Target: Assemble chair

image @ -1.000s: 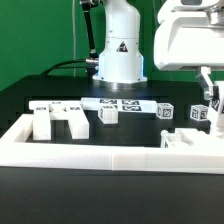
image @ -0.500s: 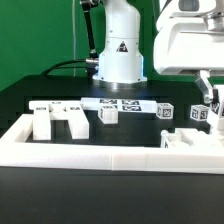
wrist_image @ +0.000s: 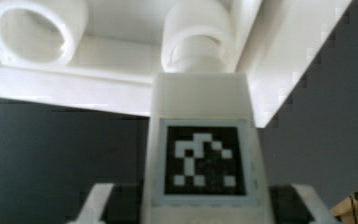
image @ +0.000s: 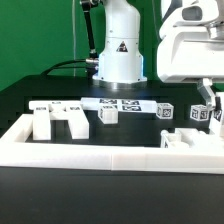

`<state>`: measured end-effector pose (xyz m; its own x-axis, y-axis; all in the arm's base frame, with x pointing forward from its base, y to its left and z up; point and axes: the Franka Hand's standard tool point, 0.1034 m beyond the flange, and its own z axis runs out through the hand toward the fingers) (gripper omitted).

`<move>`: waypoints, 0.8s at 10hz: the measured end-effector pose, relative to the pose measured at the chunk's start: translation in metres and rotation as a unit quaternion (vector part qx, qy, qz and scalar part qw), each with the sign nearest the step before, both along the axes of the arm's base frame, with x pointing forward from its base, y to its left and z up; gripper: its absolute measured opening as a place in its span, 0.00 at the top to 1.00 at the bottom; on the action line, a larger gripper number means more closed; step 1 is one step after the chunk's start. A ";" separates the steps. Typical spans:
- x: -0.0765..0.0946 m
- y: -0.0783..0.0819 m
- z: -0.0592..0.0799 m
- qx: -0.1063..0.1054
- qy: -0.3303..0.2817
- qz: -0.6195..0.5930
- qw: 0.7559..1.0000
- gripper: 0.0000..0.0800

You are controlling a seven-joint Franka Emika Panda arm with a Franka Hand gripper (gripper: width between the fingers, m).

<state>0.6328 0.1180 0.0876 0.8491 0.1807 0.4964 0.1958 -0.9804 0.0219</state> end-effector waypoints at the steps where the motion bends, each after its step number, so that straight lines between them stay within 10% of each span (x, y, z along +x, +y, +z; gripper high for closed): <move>1: -0.001 0.001 -0.002 0.000 0.002 0.001 1.000 0.64; 8: -0.003 0.007 -0.011 0.001 -0.029 0.006 1.000 0.64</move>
Offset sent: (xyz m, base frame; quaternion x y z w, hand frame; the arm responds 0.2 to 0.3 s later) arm -0.0029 0.0084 -0.0120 0.0006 0.0131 0.0060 0.9999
